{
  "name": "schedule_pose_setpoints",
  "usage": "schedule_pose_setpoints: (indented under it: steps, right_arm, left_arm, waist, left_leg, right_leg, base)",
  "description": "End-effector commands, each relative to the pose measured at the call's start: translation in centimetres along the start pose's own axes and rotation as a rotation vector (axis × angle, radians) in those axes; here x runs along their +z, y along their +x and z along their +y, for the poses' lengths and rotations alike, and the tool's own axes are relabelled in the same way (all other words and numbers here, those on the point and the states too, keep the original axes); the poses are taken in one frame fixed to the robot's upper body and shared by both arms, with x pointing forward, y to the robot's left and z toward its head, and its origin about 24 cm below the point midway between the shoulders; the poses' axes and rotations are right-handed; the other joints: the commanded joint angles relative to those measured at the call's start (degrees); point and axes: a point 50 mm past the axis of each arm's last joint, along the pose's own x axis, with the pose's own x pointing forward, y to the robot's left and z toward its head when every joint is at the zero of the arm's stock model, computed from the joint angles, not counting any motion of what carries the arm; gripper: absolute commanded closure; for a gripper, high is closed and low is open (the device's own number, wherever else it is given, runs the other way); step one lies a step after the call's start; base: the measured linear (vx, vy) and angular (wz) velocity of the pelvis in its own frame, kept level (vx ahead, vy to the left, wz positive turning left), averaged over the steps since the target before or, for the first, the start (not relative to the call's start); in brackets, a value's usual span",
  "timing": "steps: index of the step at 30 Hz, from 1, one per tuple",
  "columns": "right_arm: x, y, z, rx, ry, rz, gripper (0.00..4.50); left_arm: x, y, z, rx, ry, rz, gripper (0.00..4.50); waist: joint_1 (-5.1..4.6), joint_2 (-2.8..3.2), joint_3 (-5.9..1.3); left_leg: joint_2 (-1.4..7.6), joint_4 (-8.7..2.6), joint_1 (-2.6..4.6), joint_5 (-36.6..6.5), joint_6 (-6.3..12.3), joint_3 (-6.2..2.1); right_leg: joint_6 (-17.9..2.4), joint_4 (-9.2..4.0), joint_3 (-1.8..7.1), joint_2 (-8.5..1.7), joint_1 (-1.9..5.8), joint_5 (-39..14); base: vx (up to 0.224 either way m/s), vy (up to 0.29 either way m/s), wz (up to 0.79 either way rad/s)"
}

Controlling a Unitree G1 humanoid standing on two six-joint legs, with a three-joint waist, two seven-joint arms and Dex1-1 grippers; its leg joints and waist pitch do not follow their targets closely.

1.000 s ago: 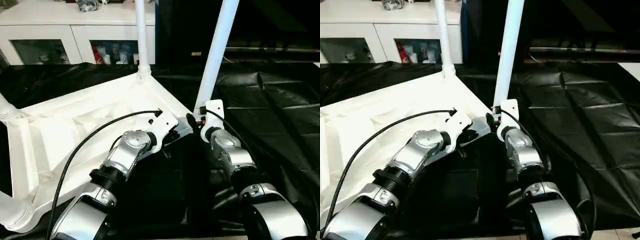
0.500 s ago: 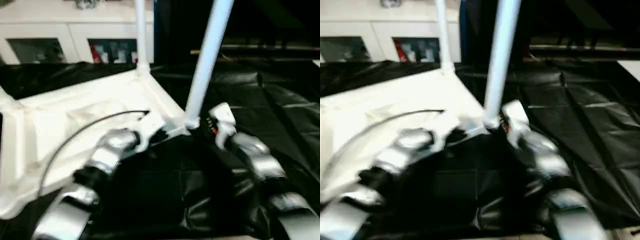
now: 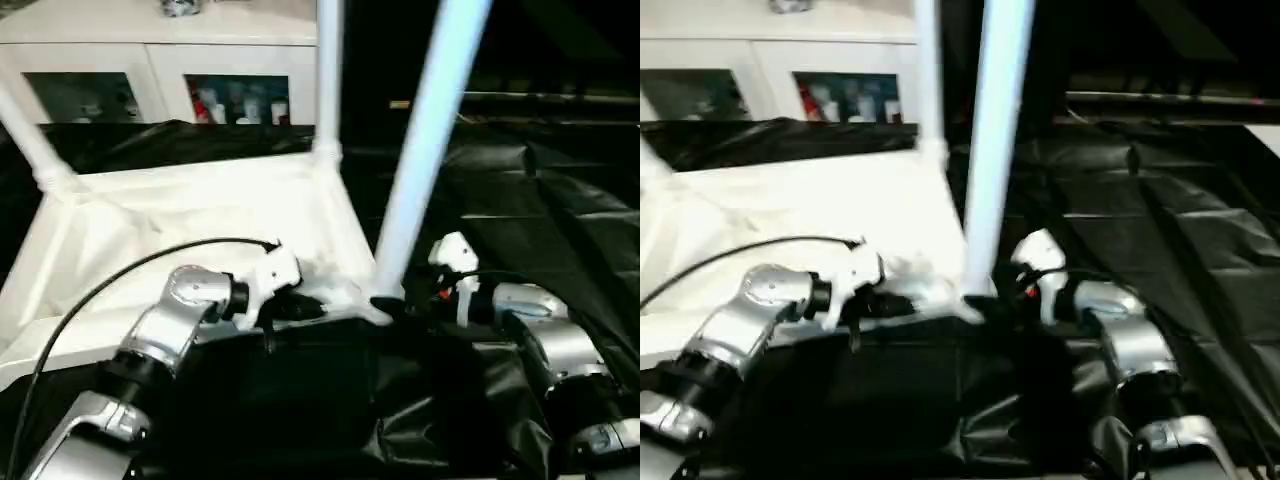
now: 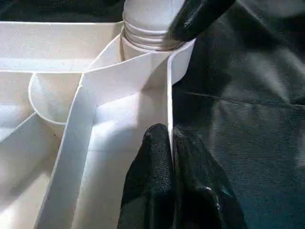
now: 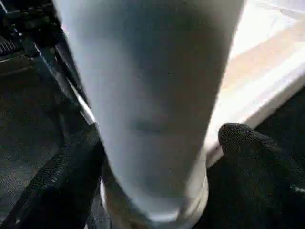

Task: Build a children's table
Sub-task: Rotate leg to tighten

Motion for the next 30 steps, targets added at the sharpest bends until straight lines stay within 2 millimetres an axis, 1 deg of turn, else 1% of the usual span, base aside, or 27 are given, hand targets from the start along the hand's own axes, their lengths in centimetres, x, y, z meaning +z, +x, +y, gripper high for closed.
schedule_pose_setpoints:
  steps: [1,3,5,6,7,9,10,13,16,17,18,19,20,21,26,28,29,30]
  right_arm:
    - [0.08,-0.36,-0.12,-0.003,-0.014,0.019,0.50]
    - [0.11,-0.30,0.11,0.021,-0.011,0.022,0.50]
    - [0.10,-0.27,0.17,0.026,-0.011,0.024,0.50]
    - [0.11,-0.19,0.20,0.024,-0.011,0.026,0.50]
    - [0.08,-0.15,0.20,0.026,-0.012,0.030,0.66]
    - [0.02,-0.08,0.22,0.030,-0.022,0.040,0.66]
    - [-0.06,-0.01,0.25,0.033,-0.028,0.048,0.94]
    - [-0.15,0.10,0.31,0.037,-0.038,0.056,1.06]
    - [-0.32,0.21,0.46,0.046,-0.050,0.071,1.37]
    - [-0.32,0.21,0.46,0.046,-0.050,0.071,1.37]
    - [-0.34,0.23,0.46,0.044,-0.049,0.070,1.51]
    - [-0.34,0.26,0.43,0.041,-0.048,0.068,1.51]
    - [-0.34,0.28,0.41,0.039,-0.048,0.068,1.66]
    - [-0.29,0.30,0.39,0.037,-0.044,0.061,1.71]
    - [-0.18,0.47,0.50,0.038,-0.042,0.045,1.75]
    - [-0.26,0.53,0.65,0.044,-0.033,0.040,1.76]
    - [-0.35,0.58,0.76,0.045,-0.022,0.034,1.76]
    - [-0.44,0.63,0.81,0.038,-0.010,0.027,1.76]
  left_arm:
    - [0.55,0.51,-0.50,-0.046,0.022,-0.038,4.50]
    - [0.57,0.29,-0.51,-0.048,0.020,-0.034,4.50]
    - [0.60,0.19,-0.48,-0.046,0.020,-0.033,4.50]
    - [0.66,0.07,-0.47,-0.046,0.017,-0.032,4.50]
    - [0.68,0.05,-0.45,-0.043,0.018,-0.033,4.50]
    - [0.70,0.02,-0.44,-0.040,0.018,-0.033,4.50]
    - [0.73,0.01,-0.42,-0.036,0.019,-0.034,4.50]
    - [0.72,0.01,-0.41,-0.033,0.019,-0.035,4.50]
    - [0.73,0.04,-0.38,-0.029,0.019,-0.035,4.50]
    - [0.73,0.04,-0.38,-0.029,0.019,-0.035,4.50]
    - [0.75,0.03,-0.36,-0.027,0.018,-0.035,4.50]
    - [0.75,0.02,-0.35,-0.026,0.018,-0.035,4.50]
    - [0.76,0.02,-0.35,-0.026,0.018,-0.035,4.50]
    - [0.76,0.03,-0.36,-0.025,0.018,-0.035,4.50]
    - [0.71,0.05,-0.42,-0.026,0.018,-0.033,4.50]
    - [0.72,0.08,-0.43,-0.027,0.018,-0.034,4.50]
    - [0.72,0.12,-0.45,-0.027,0.017,-0.034,4.50]
    - [0.71,0.17,-0.42,-0.023,0.017,-0.035,4.50]
  waist:
    - [-0.07,-0.57,-3.38]
    - [-0.07,-0.60,-3.44]
    - [-0.06,-0.68,-3.51]
    - [-0.08,-0.76,-3.53]
    - [-0.06,-0.69,-3.59]
    - [-0.08,-0.64,-3.62]
    - [-0.09,-0.70,-3.62]
    - [-0.09,-0.67,-3.58]
    - [-0.08,-0.76,-3.60]
    - [-0.08,-0.76,-3.60]
    - [-0.06,-0.71,-3.62]
    - [-0.08,-0.73,-3.61]
    - [-0.07,-0.71,-3.62]
    - [-0.09,-0.69,-3.67]
    - [-0.12,-0.61,-3.65]
    - [-0.13,-0.66,-3.69]
    - [-0.15,-0.82,-3.70]
    - [-0.14,-0.80,-3.69]
  left_leg:
    - [2.23,-4.07,0.55,-12.44,3.10,-0.32]
    - [2.21,-4.08,0.38,-11.87,3.02,-0.40]
    - [2.18,-4.01,0.34,-11.15,3.21,-0.39]
    - [2.19,-3.99,0.35,-10.92,3.25,-0.39]
    - [2.22,-3.94,0.39,-10.35,3.36,-0.38]
    - [2.19,-3.87,0.30,-9.73,3.53,-0.36]
    - [2.18,-3.85,0.29,-9.60,3.58,-0.35]
    - [2.14,-3.84,0.25,-9.81,3.66,-0.34]
    - [2.14,-3.83,0.32,-9.95,3.54,-0.32]
    - [2.13,-3.82,0.30,-9.93,3.54,-0.33]
    - [2.13,-3.80,0.33,-9.85,3.56,-0.33]
    - [2.12,-3.80,0.28,-9.71,3.64,-0.34]
    - [2.13,-3.79,0.29,-9.65,3.66,-0.34]
    - [2.15,-3.76,0.34,-9.58,3.69,-0.33]
    - [2.14,-3.73,0.33,-9.47,3.83,-0.33]
    - [2.14,-3.72,0.37,-9.49,3.80,-0.33]
    - [2.10,-3.69,0.30,-9.25,3.87,-0.32]
    - [2.09,-3.66,0.27,-9.06,3.99,-0.28]
  right_leg:
    - [-11.58,-4.61,3.13,-3.62,2.97,-15.12]
    - [-11.06,-4.55,3.10,-3.58,3.09,-14.86]
    - [-11.09,-4.42,3.08,-3.55,3.11,-13.99]
    - [-11.16,-4.37,3.07,-3.53,3.09,-13.67]
    - [-11.54,-4.24,3.07,-3.52,3.06,-12.68]
    - [-12.04,-4.06,3.03,-3.48,3.12,-11.30]
    - [-12.10,-4.05,3.03,-3.46,3.13,-11.11]
    - [-12.07,-4.09,3.02,-3.50,3.19,-11.42]
    - [-11.84,-4.13,3.05,-3.51,3.18,-11.82]
    - [-11.82,-4.12,3.05,-3.54,3.20,-11.81]
    - [-11.79,-4.14,3.05,-3.52,3.20,-11.87]
    - [-11.85,-4.09,3.05,-3.50,3.22,-11.61]
    - [-11.89,-4.08,3.04,-3.50,3.21,-11.49]
    - [-12.01,-4.03,3.05,-3.48,3.21,-11.11]
    - [-12.33,-3.98,3.03,-3.47,3.24,-10.61]
    - [-12.33,-3.96,3.01,-3.44,3.25,-10.65]
    - [-12.29,-3.91,3.03,-3.44,3.31,-10.47]
    - [-12.31,-3.93,3.05,-3.47,3.29,-10.37]
  base:
    - [0.000,0.000,0.00]
    - [0.000,0.000,0.00]
    - [0.000,0.000,0.00]
    - [0.000,0.000,0.00]
    - [0.000,0.000,0.00]
    - [0.000,0.000,0.00]
    - [0.000,0.000,0.00]
    - [0.000,0.000,0.00]
    - [0.000,0.000,0.00]
    - [0.000,0.000,0.00]
    - [0.000,0.000,0.00]
    - [0.000,0.000,0.00]
    - [0.000,0.000,0.00]
    - [0.000,0.000,0.00]
    - [0.000,0.000,0.00]
    - [0.000,0.000,0.00]
    - [0.000,0.000,0.00]
    - [0.000,0.000,0.00]
